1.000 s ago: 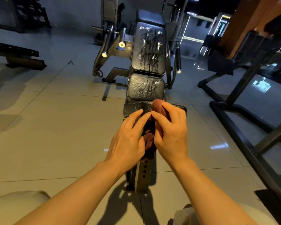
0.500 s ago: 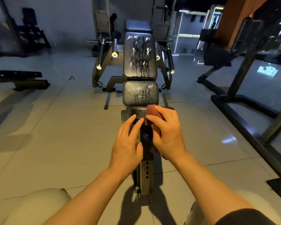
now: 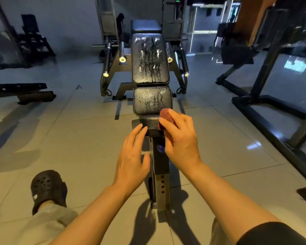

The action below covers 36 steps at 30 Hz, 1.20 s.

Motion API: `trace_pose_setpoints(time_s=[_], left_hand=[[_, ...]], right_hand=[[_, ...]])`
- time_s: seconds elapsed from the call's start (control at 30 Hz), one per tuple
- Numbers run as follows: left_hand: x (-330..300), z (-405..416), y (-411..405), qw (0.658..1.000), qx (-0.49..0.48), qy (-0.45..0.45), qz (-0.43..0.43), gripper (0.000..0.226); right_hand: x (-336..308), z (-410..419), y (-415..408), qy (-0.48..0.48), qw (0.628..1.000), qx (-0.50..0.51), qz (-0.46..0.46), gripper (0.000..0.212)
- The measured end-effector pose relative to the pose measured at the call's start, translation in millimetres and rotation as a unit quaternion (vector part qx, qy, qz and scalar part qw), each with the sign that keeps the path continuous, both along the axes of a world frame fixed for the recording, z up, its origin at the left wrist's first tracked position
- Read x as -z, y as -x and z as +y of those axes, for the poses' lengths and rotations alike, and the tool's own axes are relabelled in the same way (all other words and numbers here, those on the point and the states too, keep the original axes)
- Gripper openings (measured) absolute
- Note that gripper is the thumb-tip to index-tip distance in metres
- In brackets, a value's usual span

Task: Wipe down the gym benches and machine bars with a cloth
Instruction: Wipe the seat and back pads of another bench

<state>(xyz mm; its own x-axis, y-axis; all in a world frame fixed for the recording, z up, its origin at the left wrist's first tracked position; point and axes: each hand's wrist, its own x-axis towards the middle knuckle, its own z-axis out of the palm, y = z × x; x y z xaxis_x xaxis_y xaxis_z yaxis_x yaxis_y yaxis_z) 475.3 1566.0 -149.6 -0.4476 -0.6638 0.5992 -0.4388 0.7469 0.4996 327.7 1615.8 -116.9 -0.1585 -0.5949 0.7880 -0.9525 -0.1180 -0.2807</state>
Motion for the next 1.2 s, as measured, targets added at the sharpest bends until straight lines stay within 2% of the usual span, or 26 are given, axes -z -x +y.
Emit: trace_pose_setpoints(time_s=[0.07, 0.13, 0.27, 0.33, 0.5, 0.6, 0.73, 0.83, 0.97, 1.13, 1.2], left_hand=[[-4, -3, 4, 1.0, 0.008, 0.005, 0.012, 0.073], [-5, -6, 5, 1.0, 0.019, 0.013, 0.014, 0.071], [-4, -15, 1, 0.999, 0.026, 0.022, 0.015, 0.067], [-3, -17, 0, 0.999, 0.029, 0.019, 0.02, 0.066], [-3, -19, -4, 0.998, 0.039, 0.022, 0.042, 0.061], [-5, -22, -6, 0.998, 0.046, 0.03, 0.041, 0.063], [-9, -27, 1, 0.997, 0.055, 0.057, 0.012, 0.065], [-10, -27, 7, 0.997, 0.041, 0.066, 0.009, 0.066], [-13, -30, 6, 0.996, 0.039, 0.075, 0.015, 0.063], [-15, -37, -3, 0.993, 0.102, 0.042, 0.039, 0.058], [-15, -44, -11, 0.991, 0.127, 0.029, 0.041, 0.057]], right_hand=[[2, 3, -6, -0.041, 0.997, -0.037, 0.048, 0.048], [2, 7, -6, -0.028, 0.998, -0.028, 0.045, 0.042], [0, 8, 0, 0.066, 0.989, 0.1, -0.083, 0.031], [2, 1, -7, 0.075, 0.985, 0.118, -0.104, 0.03], [10, -13, -37, -0.005, 0.999, 0.023, 0.037, 0.041], [4, -7, -24, -0.003, 0.999, 0.02, 0.049, 0.033], [-2, 2, 13, 0.044, 0.989, 0.125, -0.06, 0.029], [1, 2, 22, 0.033, 0.981, 0.143, -0.128, 0.03], [0, -2, 4, 0.033, 0.991, 0.118, -0.056, 0.03], [2, -1, -39, -0.053, 0.997, 0.039, 0.04, 0.044], [-2, -2, -37, -0.032, 0.997, 0.06, 0.026, 0.041]])
